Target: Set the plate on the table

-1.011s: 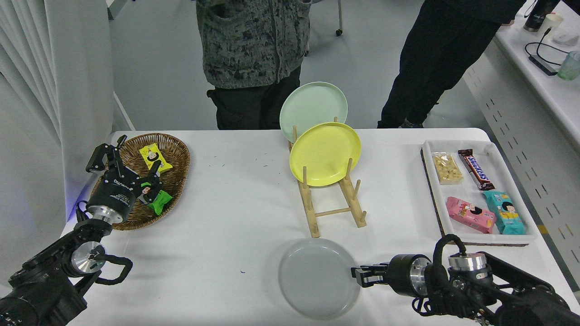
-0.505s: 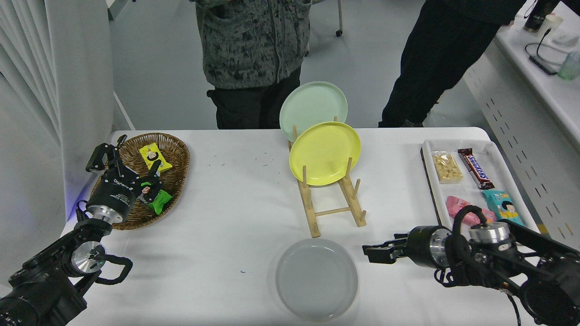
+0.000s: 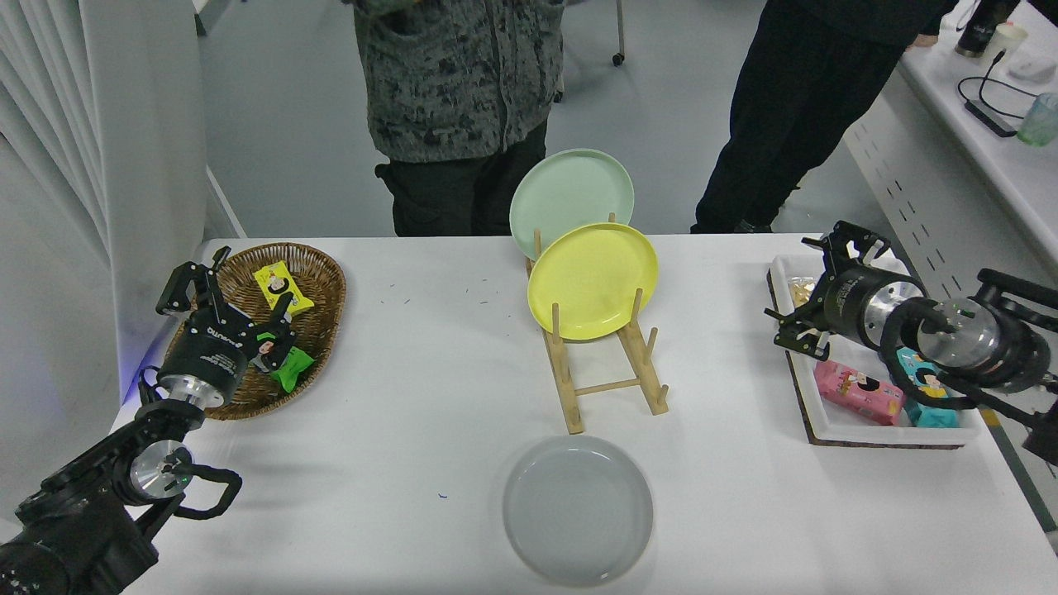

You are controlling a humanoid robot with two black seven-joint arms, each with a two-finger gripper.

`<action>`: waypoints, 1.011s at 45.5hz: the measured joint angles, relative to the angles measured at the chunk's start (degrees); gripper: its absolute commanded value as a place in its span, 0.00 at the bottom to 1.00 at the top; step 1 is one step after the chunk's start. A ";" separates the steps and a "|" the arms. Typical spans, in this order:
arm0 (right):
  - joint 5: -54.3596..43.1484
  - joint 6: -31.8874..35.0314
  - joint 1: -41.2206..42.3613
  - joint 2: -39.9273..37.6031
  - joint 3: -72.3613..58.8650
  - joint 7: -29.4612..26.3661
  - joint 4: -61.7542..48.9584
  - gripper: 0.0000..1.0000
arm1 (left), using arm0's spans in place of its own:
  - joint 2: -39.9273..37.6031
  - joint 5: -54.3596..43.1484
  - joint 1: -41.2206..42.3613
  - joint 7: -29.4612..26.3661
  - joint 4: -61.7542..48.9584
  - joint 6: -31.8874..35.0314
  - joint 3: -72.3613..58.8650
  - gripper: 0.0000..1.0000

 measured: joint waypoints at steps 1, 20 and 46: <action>-2.72 1.84 0.28 -0.06 -0.40 0.46 -1.05 0.99 | 0.00 -0.01 0.00 0.00 0.00 0.00 0.00 0.98; -37.51 14.06 0.69 0.92 -5.07 17.82 -10.52 0.99 | 0.00 -0.01 0.00 -0.01 0.00 0.00 -0.01 0.98; -27.18 16.18 -16.04 16.59 14.99 27.43 -25.50 1.00 | 0.00 -0.01 0.00 -0.07 0.00 0.00 -0.02 0.98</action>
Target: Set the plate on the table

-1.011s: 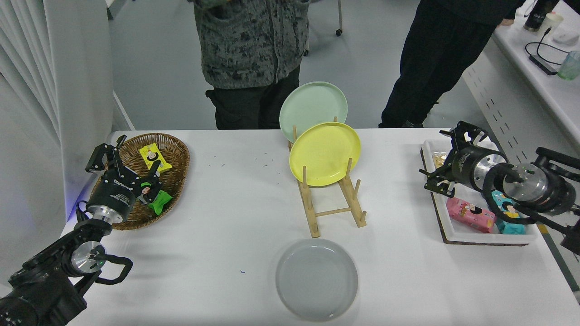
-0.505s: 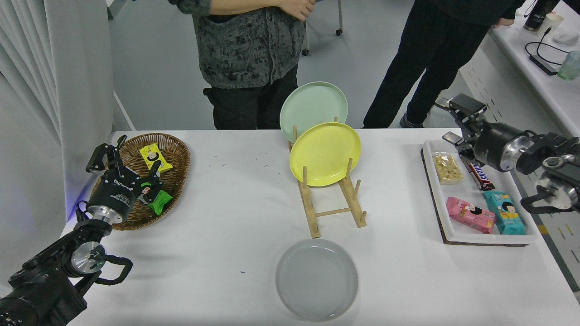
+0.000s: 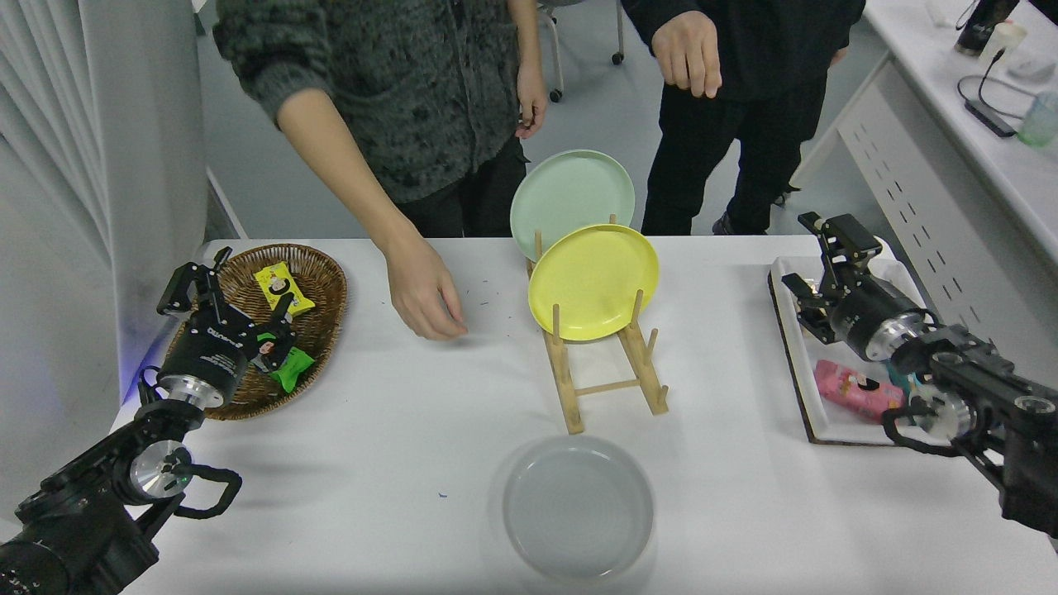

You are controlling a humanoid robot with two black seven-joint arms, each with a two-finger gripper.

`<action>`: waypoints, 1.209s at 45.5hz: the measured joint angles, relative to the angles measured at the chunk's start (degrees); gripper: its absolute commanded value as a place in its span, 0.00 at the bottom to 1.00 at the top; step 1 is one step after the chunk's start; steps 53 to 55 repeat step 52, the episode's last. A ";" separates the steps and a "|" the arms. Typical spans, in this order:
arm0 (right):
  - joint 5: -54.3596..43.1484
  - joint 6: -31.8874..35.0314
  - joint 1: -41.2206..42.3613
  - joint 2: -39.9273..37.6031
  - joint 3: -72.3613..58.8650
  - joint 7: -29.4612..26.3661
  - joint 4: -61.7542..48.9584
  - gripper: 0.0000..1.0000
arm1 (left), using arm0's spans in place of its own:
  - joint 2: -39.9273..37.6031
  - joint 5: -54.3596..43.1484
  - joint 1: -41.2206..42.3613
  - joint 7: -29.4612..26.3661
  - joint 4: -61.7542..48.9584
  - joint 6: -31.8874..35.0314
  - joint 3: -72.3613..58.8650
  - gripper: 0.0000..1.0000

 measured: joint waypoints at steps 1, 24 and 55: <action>0.30 0.17 -0.30 0.32 0.44 0.09 -0.07 1.00 | 0.00 0.00 0.00 0.00 0.00 0.00 -0.01 0.98; 14.89 7.35 -4.39 6.55 6.64 0.11 -7.34 1.00 | 0.00 0.00 0.03 -0.02 0.00 0.00 -0.03 0.98; 17.69 13.73 -5.47 8.26 7.94 0.52 -8.47 1.00 | 0.00 0.00 0.03 -0.03 0.00 0.00 -0.03 0.98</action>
